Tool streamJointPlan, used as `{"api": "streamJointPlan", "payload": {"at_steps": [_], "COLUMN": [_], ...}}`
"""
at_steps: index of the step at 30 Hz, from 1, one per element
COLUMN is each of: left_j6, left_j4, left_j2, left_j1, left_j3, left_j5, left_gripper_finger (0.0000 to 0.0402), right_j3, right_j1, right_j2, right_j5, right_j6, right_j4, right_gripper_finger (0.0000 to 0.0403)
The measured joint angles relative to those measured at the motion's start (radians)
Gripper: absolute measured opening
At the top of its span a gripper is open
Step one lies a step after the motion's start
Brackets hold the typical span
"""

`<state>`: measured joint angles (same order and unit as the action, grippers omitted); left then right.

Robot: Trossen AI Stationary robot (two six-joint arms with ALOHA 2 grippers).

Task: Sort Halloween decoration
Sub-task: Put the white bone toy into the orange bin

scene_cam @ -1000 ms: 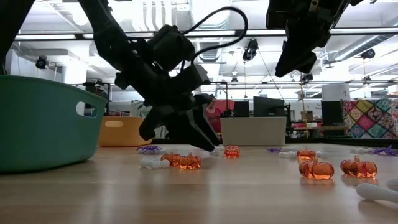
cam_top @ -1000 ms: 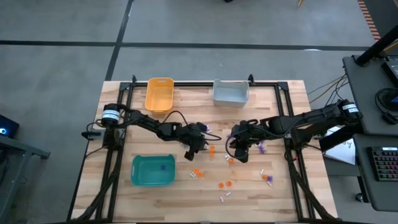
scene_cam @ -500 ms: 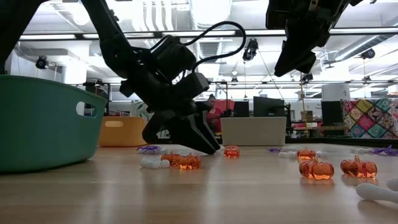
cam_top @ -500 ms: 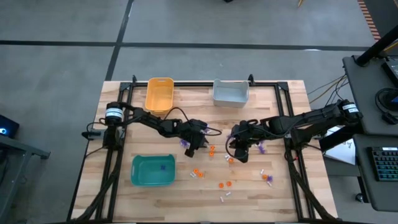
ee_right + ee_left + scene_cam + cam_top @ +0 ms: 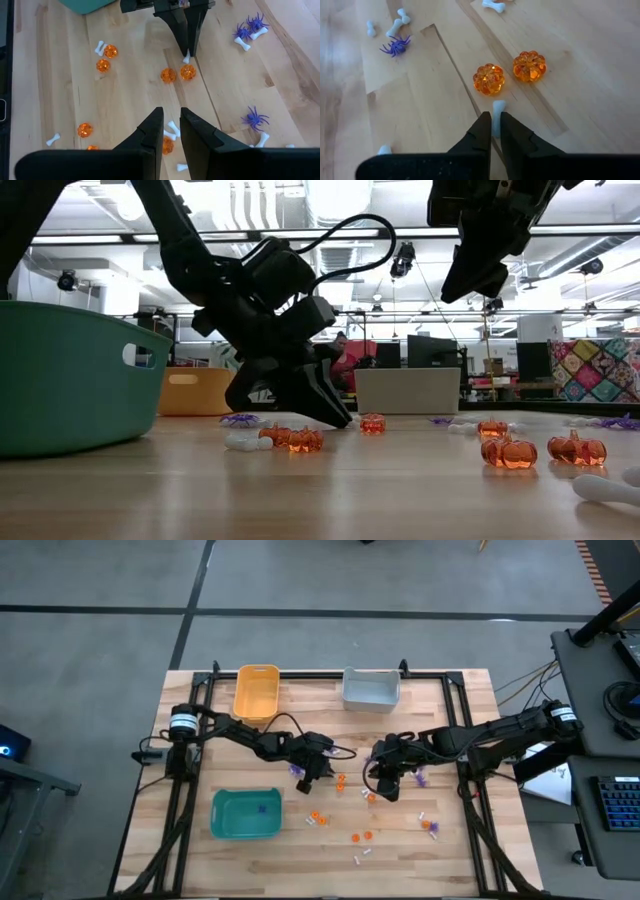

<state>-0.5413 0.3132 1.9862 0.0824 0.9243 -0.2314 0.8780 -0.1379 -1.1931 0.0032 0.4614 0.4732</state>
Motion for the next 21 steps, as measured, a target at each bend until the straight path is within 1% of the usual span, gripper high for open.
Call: {"api": "streamJointPlan", "payload": {"at_steps": [5,9,12,16,21], "left_j6": [0.014,0.028,0.029,0.03,0.002], "left_j4": [-0.02,-0.058,-0.091,-0.192,-0.364], "left_j2": [-0.022,-0.082,-0.154,-0.275,-0.461], "left_j1": [0.0,0.001,0.004,0.018,0.063], "left_j3": [-0.002,-0.007,-0.005,-0.005,-0.004], "left_j5": [0.002,-0.004,-0.006,-0.006,0.072], "left_gripper_finger": [0.0002,0.0001,0.0001,0.0,0.0], "right_j3": [0.0,0.0,0.0,0.0,0.0], "right_j1": [0.0,0.0,0.0,0.0,0.0], "right_j2": [0.0,0.0,0.0,0.0,0.0], "right_j5": [0.0,0.0,0.0,0.0,0.0], "right_j6": [0.0,0.002,0.003,0.003,0.004], "right_j4": [0.0,-0.001,-0.005,-0.014,-0.025], "right_gripper_finger": [0.0054,0.0054,0.0054,0.0054,0.0054]}}
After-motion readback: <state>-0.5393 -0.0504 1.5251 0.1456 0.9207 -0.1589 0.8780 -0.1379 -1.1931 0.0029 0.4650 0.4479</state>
